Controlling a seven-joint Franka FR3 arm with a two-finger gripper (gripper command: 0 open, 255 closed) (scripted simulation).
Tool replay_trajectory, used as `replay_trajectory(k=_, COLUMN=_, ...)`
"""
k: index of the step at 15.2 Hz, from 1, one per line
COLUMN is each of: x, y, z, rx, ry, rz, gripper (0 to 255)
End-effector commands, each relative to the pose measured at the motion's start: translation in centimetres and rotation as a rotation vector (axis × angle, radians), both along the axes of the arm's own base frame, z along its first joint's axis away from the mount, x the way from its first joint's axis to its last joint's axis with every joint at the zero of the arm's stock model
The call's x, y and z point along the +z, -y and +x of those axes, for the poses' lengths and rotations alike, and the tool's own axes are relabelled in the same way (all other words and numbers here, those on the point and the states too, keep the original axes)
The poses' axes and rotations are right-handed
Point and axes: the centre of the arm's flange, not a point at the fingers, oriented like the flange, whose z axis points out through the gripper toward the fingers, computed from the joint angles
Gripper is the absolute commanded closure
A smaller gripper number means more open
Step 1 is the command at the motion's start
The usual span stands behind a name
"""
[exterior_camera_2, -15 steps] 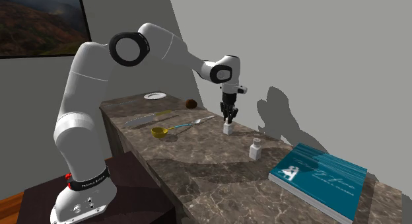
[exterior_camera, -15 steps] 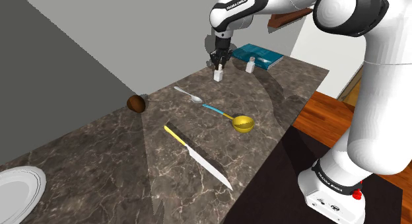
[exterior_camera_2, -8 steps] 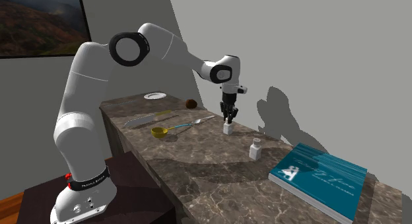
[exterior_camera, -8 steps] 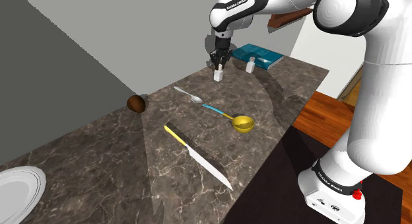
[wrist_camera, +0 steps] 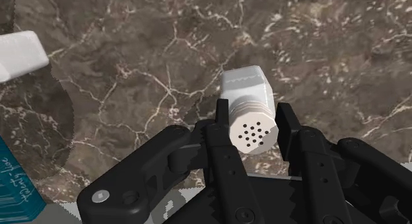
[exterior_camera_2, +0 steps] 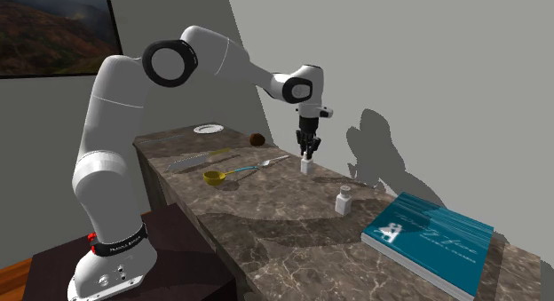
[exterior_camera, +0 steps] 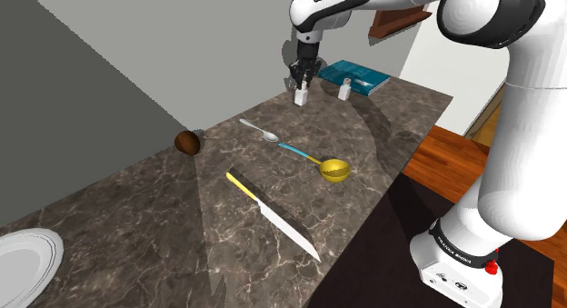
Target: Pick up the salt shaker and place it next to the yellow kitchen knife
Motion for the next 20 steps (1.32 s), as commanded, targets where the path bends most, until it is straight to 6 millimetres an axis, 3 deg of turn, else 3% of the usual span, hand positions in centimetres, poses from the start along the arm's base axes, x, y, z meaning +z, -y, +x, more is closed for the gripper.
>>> replay_trajectory(k=1, x=1.1, y=0.0, z=0.1, rx=0.000, ry=0.000, rz=0.000, gripper=255)
replay_trajectory(k=20, x=11.1, y=0.0, z=0.1, rx=0.000, ry=0.000, rz=0.000, gripper=255)
